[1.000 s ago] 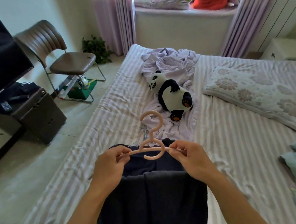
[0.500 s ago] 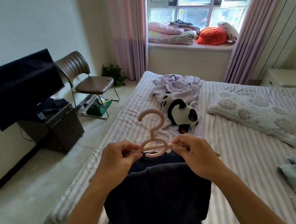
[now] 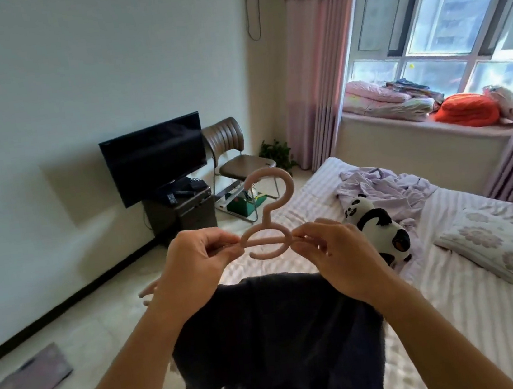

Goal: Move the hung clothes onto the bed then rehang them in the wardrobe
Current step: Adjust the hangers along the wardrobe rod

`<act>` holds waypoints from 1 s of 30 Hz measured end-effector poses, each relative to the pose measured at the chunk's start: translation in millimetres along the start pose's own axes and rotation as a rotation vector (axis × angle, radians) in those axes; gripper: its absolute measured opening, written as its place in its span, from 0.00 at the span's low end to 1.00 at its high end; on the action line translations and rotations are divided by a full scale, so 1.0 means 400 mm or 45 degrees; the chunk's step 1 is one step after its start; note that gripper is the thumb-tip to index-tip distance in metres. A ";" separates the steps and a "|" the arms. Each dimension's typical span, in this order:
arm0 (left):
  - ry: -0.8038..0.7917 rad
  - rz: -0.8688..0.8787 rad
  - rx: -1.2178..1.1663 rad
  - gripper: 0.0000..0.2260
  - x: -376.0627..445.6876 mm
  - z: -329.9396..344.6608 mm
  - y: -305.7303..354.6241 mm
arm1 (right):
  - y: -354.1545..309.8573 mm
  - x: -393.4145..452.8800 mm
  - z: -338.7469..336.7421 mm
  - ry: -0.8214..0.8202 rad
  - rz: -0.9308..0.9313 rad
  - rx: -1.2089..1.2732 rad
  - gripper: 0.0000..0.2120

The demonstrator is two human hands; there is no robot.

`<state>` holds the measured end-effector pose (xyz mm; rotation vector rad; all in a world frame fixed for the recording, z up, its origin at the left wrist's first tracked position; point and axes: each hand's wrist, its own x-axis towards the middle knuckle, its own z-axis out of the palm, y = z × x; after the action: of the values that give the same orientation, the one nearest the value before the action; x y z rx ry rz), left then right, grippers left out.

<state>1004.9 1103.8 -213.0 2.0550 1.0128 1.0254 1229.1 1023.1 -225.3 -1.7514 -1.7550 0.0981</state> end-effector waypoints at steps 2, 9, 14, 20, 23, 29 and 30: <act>0.080 -0.025 0.058 0.07 -0.037 -0.021 0.026 | -0.023 0.002 -0.007 -0.021 -0.086 0.033 0.07; 0.387 -0.188 0.191 0.07 -0.202 -0.086 0.131 | -0.113 -0.021 -0.017 -0.128 -0.358 0.273 0.04; 0.571 -0.351 0.239 0.07 -0.351 -0.164 0.175 | -0.222 -0.054 0.001 -0.251 -0.549 0.381 0.06; 0.807 -0.500 0.297 0.06 -0.554 -0.271 0.223 | -0.398 -0.116 0.027 -0.382 -0.670 0.538 0.06; 0.917 -0.569 0.297 0.06 -0.661 -0.329 0.250 | -0.492 -0.159 0.049 -0.494 -0.748 0.592 0.07; 1.076 -0.668 0.325 0.06 -0.921 -0.454 0.311 | -0.722 -0.295 0.107 -0.606 -0.939 0.679 0.06; 1.100 -0.681 0.329 0.06 -0.969 -0.475 0.322 | -0.764 -0.325 0.117 -0.617 -0.957 0.703 0.06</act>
<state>734.1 748.0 -158.2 1.3312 2.0727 1.5557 927.7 889.7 -164.5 -0.6414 -2.3283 0.6503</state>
